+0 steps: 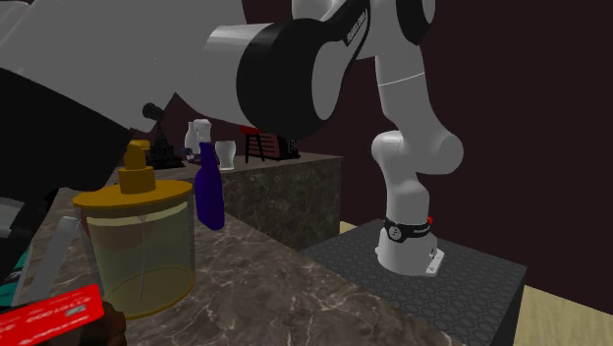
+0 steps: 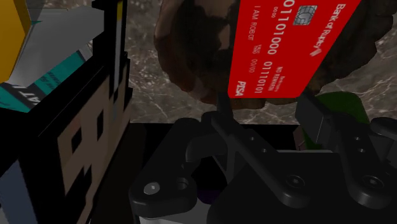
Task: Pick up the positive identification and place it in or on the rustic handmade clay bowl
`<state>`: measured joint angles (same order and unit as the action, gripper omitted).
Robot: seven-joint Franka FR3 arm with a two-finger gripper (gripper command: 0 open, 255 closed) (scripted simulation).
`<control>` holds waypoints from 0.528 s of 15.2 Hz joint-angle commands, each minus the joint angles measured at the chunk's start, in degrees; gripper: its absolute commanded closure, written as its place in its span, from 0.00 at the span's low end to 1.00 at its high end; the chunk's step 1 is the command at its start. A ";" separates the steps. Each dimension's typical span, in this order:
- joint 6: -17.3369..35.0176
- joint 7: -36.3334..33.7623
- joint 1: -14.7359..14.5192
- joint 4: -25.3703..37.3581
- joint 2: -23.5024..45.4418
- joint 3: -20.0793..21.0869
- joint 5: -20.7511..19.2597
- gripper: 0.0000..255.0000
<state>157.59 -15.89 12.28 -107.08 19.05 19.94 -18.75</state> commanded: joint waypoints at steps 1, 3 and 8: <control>0.04 -0.01 0.00 -0.02 0.00 -0.01 -0.02 1.00; 0.03 -0.01 0.00 -0.02 0.00 -0.01 -0.01 1.00; 0.03 -0.01 0.00 -0.02 0.00 -0.01 -0.01 0.00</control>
<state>157.62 -15.90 12.27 -107.10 19.06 19.93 -18.77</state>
